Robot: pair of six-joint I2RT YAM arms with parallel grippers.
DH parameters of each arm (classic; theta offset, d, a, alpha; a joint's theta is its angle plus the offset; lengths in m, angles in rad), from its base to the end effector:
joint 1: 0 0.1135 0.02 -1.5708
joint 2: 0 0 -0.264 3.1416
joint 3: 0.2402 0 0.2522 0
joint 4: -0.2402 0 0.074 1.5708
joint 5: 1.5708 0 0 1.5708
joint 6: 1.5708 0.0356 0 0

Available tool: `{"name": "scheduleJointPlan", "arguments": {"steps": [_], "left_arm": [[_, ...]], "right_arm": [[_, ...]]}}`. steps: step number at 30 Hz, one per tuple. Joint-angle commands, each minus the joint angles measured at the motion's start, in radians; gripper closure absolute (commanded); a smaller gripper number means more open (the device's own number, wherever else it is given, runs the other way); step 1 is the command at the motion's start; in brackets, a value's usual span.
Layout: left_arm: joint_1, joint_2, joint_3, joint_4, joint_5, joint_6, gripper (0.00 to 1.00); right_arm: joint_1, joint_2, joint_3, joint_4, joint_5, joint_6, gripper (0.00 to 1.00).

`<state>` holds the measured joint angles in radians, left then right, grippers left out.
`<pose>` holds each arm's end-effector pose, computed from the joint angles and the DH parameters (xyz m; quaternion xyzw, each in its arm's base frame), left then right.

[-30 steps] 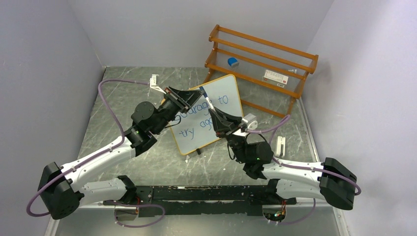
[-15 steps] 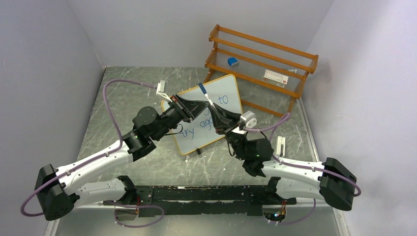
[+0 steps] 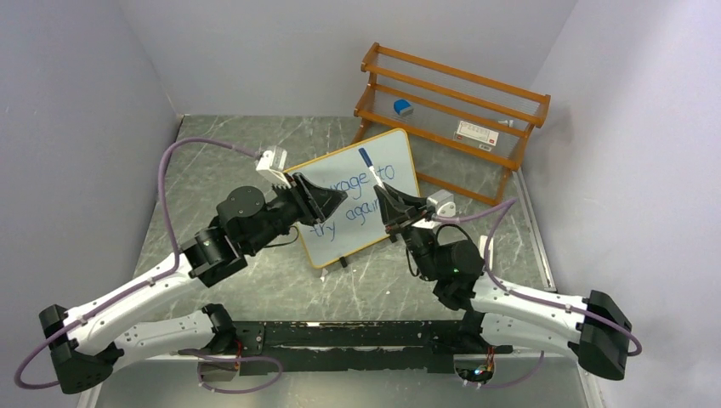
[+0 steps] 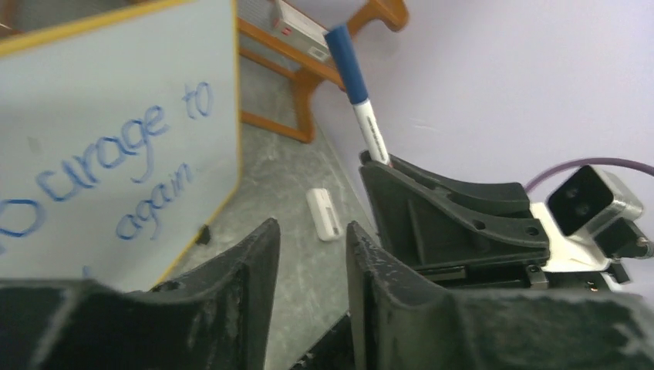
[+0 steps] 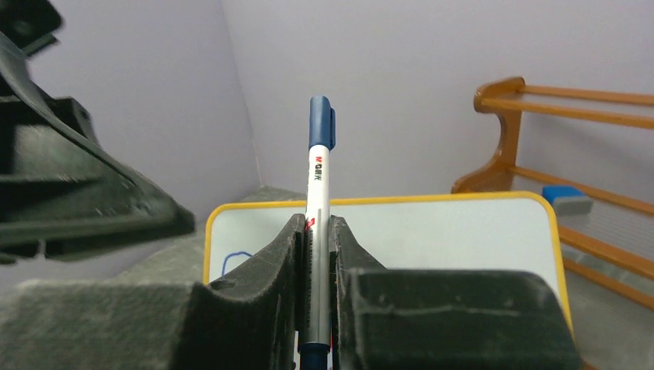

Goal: Write a sentence on the whiteboard
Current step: Close the whiteboard marker at the center of the board.

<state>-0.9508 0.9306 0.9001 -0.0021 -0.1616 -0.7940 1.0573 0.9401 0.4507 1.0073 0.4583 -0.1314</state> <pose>0.1314 -0.1741 0.3742 0.0001 0.7184 -0.4936 0.4902 0.1123 0.1671 0.3170 -0.1113 0.5154 0.2739 0.8043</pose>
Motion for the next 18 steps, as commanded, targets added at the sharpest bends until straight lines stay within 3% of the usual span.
{"name": "scheduleJointPlan", "arguments": {"steps": [1,8,12,18], "left_arm": [[0.001,-0.033,0.083,-0.178,-0.145,0.125,0.54],[0.016,-0.016,0.190,-0.393,-0.341,0.261,0.30],[0.053,-0.025,0.222,-0.466,-0.443,0.350,0.19],[0.206,-0.018,0.224,-0.497,-0.442,0.451,0.04]], "right_arm": [[-0.007,-0.087,-0.029,-0.191,0.080,0.086,1.00],[-0.007,-0.222,-0.035,-0.588,0.299,0.277,1.00],[-0.008,-0.268,0.010,-0.927,0.465,0.439,1.00],[-0.009,-0.233,0.079,-1.353,0.615,0.780,1.00]]}}
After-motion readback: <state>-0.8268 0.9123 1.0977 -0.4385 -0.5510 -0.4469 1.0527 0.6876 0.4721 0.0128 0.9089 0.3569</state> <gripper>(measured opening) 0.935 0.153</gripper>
